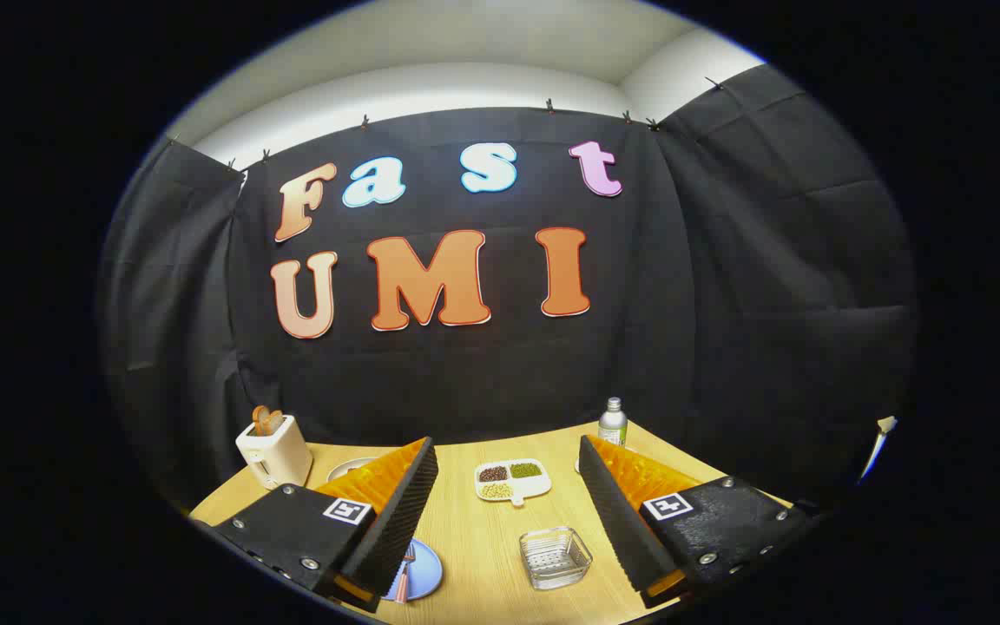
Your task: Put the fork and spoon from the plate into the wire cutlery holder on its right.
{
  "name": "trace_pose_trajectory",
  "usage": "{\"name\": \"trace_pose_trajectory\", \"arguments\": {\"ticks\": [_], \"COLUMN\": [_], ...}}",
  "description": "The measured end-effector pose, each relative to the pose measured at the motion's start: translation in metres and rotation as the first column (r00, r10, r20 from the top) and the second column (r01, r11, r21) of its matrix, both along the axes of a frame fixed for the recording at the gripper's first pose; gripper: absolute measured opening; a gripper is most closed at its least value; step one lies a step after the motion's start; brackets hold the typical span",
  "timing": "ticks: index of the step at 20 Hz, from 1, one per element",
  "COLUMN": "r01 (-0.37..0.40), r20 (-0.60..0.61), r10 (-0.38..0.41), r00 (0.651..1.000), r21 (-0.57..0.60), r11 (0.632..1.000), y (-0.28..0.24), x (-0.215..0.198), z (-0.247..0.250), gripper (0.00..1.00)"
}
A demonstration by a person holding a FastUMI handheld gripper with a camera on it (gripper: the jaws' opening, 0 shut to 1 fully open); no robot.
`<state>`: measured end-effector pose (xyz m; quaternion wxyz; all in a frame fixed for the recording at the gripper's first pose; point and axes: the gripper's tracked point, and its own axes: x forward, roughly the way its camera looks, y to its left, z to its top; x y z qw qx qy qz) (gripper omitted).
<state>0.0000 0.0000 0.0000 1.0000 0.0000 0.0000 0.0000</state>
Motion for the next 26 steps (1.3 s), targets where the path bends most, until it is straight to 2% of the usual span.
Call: {"name": "trace_pose_trajectory", "arguments": {"ticks": [7,15,20,26], "r01": [-0.027,-0.076,-0.13,-0.196], "r20": [-0.021,-0.102,-0.201,-0.375], "r10": [0.027,0.075,0.119,0.154], "r00": [0.999,0.992,0.972,0.914], "r21": [0.014,-0.007,-0.044,-0.079], "r11": [1.0,0.997,0.991,0.977], "y": [0.033,0.065,0.096,0.127], "x": [-0.005,0.001,0.005,0.009], "z": [-0.008,-0.042,-0.101,-0.207], "gripper": [0.98,0.98,0.98,0.98]}}
